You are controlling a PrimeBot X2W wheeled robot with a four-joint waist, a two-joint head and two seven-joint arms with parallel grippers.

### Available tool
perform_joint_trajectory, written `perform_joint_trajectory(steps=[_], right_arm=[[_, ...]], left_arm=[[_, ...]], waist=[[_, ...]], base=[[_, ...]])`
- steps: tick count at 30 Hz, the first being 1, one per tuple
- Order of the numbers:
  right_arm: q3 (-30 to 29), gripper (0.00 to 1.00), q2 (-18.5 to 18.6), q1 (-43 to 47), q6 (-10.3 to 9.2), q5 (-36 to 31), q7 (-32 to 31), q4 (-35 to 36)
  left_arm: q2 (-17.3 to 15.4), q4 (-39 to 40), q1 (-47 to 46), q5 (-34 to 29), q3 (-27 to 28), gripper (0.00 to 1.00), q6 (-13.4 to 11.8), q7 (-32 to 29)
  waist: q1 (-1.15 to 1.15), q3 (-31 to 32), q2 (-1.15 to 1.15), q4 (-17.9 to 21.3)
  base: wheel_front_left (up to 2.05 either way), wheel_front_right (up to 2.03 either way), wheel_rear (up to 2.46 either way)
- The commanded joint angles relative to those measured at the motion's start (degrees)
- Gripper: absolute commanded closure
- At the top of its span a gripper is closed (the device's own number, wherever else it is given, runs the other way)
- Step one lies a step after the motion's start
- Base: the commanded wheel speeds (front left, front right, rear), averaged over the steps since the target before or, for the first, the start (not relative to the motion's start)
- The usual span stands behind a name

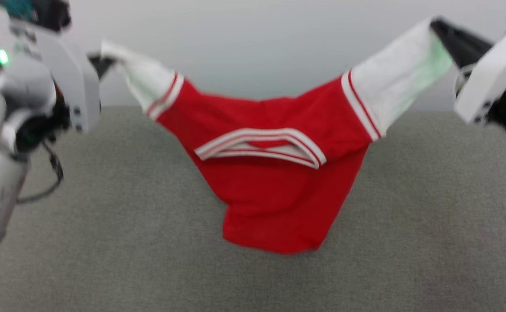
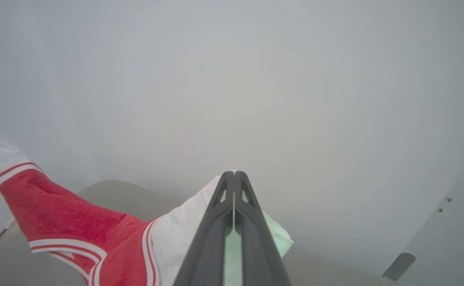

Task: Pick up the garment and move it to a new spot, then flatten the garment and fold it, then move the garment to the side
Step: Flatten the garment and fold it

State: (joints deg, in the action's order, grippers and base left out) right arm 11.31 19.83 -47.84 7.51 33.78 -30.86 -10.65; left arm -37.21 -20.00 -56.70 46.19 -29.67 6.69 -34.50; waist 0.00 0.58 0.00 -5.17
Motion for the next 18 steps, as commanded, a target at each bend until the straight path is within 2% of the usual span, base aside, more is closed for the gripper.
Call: perform_joint_trajectory(steps=[1,11,15,18], right_arm=[[0.2,1.0,0.09,-1.06,-0.04,-0.28,0.73,-0.46],[4.19,1.0,-1.08,-15.61,-0.03,2.9,6.61,-11.68],[5.43,1.0,-0.66,-20.39,-0.03,3.71,8.34,-15.81],[5.85,1.0,-0.06,-24.21,-0.03,3.46,9.82,-17.96]], left_arm=[[0.29,-0.47,-1.01,-0.29,-0.02,1.0,0.21,0.37],[4.22,-8.32,-14.84,-0.83,-0.94,1.0,0.74,3.17],[5.14,-11.04,-18.54,-0.79,-1.7,1.0,0.73,3.74],[5.62,-11.75,-21.69,-0.35,-1.78,1.0,0.78,4.83]], waist=[[0.0,0.74,0.0,-0.47],[0.0,1.19,0.0,-0.48],[0.0,-0.42,0.0,-0.52],[0.0,-4.03,0.0,-0.62]], base=[[0.0,0.0,0.0],[0.0,0.0,0.0],[0.0,0.0,0.0],[0.0,0.0,0.0]])
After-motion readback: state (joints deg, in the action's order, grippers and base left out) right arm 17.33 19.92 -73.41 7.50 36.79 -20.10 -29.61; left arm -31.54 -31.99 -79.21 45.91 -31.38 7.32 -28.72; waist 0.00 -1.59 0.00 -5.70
